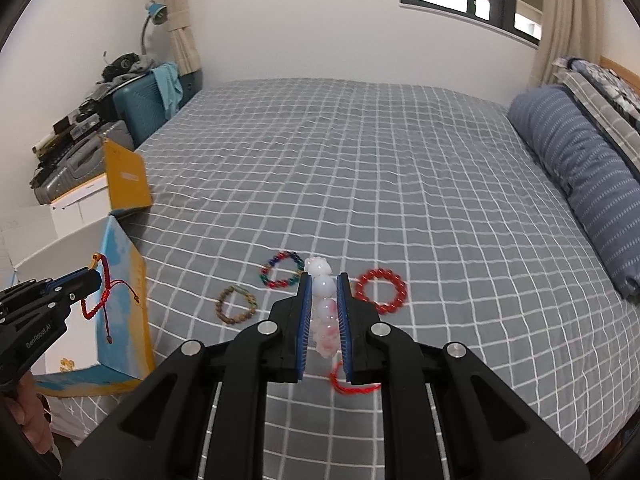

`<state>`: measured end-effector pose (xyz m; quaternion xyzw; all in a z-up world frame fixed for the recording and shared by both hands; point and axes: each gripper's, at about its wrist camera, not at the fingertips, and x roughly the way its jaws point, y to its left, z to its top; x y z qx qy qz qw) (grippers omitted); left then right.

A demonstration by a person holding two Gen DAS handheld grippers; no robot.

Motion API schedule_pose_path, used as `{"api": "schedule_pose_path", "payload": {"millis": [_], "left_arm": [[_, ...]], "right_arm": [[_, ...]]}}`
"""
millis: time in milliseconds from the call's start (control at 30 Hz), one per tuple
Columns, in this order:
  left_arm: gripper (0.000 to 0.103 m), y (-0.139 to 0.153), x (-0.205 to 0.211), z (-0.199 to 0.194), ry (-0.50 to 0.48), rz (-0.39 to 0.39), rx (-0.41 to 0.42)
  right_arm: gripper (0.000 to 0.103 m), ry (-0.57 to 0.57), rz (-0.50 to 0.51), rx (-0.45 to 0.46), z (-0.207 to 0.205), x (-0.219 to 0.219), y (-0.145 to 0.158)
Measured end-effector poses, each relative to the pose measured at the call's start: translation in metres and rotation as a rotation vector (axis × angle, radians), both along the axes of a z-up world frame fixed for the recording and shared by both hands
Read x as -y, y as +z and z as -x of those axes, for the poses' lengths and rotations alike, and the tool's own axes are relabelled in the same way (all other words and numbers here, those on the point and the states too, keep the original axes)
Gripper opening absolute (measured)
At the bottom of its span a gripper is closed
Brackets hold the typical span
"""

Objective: Organize jewelry
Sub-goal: 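Lift and carry both bracelets over the white box with both tools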

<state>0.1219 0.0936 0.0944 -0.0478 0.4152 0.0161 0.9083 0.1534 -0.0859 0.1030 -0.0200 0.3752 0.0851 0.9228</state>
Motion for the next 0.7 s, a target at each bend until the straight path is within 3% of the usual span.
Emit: {"api": "schedule_pose_path", "payload": {"millis": [700], "left_arm": [[0.008, 0.026, -0.104, 0.045, 0.212, -0.01, 0.037]], "right_arm": [[0.012, 0.225, -0.034, 0.034, -0.002, -0.124, 0.022]]}}
